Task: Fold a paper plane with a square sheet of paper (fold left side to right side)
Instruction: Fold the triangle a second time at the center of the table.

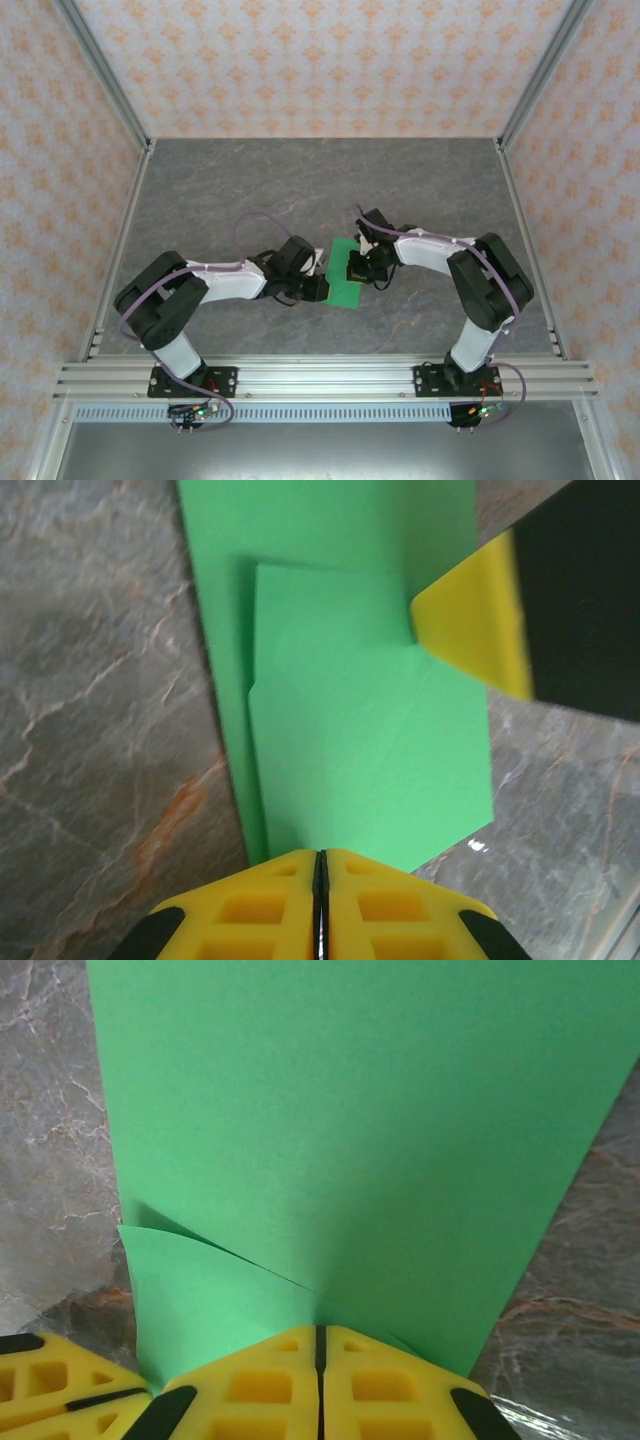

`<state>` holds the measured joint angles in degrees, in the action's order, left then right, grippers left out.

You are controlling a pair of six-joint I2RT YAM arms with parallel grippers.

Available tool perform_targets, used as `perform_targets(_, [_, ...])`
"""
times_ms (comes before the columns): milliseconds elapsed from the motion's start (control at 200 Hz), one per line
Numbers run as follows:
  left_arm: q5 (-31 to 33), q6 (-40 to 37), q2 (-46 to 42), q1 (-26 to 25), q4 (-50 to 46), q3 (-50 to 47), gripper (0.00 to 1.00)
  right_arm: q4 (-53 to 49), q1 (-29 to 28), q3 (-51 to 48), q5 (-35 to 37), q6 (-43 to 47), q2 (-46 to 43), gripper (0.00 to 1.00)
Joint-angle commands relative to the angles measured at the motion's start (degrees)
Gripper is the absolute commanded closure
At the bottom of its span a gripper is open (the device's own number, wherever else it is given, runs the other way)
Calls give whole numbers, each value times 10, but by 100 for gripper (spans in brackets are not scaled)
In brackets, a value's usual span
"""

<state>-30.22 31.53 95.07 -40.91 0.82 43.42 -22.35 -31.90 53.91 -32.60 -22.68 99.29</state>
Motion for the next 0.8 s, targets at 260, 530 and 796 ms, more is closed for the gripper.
perform_targets(260, [-59,2,41,-5,2,64,91,-32,-2,-3,40,6,17,92])
perform_targets(530, [-58,2,76,-6,6,71,92,-36,-2,-6,45,8,18,92])
perform_targets(796, [-38,-6,74,-5,-18,43,92,-51,-2,-2,60,13,21,92])
